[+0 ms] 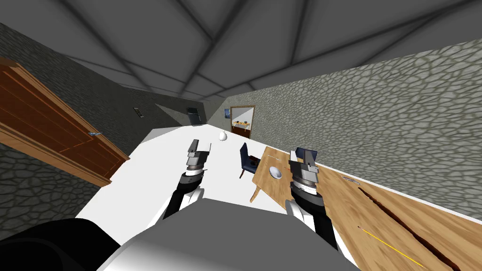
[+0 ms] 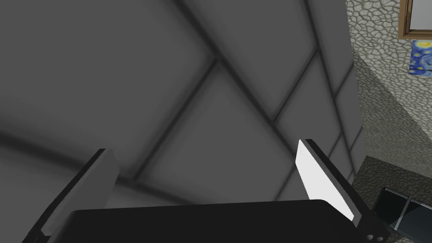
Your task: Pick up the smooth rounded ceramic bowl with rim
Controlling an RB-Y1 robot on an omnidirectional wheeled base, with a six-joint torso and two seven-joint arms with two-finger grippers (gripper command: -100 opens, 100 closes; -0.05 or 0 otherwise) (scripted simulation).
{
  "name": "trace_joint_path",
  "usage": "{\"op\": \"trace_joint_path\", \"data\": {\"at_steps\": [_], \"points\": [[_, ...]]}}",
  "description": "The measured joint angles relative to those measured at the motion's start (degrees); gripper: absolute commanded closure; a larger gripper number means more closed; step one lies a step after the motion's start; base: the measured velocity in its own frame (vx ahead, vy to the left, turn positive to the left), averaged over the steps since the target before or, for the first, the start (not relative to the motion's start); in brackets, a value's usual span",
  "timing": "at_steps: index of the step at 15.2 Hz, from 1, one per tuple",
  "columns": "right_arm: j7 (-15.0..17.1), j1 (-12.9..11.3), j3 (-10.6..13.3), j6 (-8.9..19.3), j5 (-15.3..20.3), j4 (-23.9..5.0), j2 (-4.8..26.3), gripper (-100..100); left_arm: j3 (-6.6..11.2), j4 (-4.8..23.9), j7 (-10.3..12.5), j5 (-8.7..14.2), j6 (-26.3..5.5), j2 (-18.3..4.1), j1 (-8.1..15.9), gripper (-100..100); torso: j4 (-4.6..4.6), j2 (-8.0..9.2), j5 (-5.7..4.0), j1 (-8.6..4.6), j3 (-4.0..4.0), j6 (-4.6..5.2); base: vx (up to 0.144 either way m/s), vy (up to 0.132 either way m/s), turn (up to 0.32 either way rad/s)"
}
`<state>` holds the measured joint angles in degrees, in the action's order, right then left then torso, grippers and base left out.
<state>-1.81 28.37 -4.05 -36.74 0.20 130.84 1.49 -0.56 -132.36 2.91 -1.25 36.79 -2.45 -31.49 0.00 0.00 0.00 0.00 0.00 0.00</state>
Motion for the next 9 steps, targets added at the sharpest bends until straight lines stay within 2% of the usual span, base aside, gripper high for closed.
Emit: {"op": "trace_joint_path", "data": {"at_steps": [3, 9], "points": [[-0.46, 0.10, 0.02, 0.16, 0.97, -1.39, 2.73, -100, 0.00, 0.00, 0.00, 0.00, 0.00, 0.00, 0.00, 0, -0.01, -0.04, 0.00, 0.01, -0.02, -0.01, 0.013, 0.011, 0.036], [-2.71, -0.91, 0.21, 1.31, 4.76, -7.39, 9.21, -100, 0.00, 0.00, 0.00, 0.00, 0.00, 0.00, 0.00, 0, -0.02, -0.09, 0.01, 0.06, -0.05, -0.01, 0.018, 0.019, 0.043]]}}
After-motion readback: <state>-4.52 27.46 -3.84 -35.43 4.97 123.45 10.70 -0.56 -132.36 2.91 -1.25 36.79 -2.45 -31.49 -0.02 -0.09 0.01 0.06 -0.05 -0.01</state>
